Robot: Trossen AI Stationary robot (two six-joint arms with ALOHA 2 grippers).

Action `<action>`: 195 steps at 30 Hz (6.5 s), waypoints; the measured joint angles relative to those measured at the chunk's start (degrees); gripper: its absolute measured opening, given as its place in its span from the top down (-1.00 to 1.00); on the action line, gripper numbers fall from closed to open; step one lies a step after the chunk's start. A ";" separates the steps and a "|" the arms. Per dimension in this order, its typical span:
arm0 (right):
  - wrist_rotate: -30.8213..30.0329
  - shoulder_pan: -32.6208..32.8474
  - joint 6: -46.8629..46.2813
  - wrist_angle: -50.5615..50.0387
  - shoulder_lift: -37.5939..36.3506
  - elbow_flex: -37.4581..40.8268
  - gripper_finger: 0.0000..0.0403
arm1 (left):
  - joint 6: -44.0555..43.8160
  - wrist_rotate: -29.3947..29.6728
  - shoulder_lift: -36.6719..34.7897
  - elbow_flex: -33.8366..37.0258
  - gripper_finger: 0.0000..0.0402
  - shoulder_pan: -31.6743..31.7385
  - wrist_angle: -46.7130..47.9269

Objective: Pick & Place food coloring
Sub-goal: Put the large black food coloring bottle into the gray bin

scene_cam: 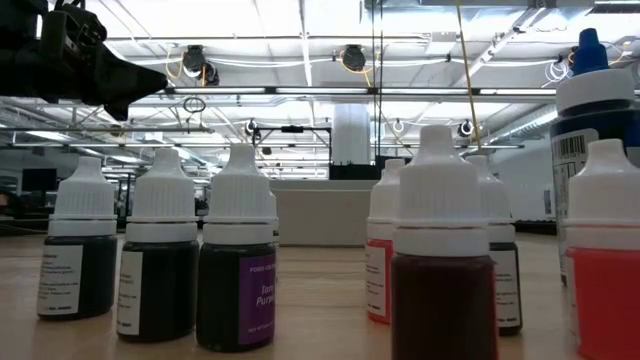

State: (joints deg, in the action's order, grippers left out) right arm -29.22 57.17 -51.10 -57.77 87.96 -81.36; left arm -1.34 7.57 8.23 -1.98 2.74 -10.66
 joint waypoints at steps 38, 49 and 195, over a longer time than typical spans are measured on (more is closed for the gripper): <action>8.58 -0.07 -6.70 26.19 0.02 21.08 -0.09 | 1.19 0.08 0.02 0.00 0.77 0.00 0.00; 10.30 -0.07 -6.70 29.46 0.02 23.08 -0.04 | 1.14 0.08 0.02 0.00 0.77 0.00 -0.18; 28.10 -62.80 59.38 31.98 32.01 -19.87 -0.06 | 7.24 3.04 0.02 0.00 0.77 0.00 -4.07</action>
State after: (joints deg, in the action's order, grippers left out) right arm -1.12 -5.63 8.27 -25.79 119.97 -101.23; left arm 5.89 10.61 8.25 -1.98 2.74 -14.72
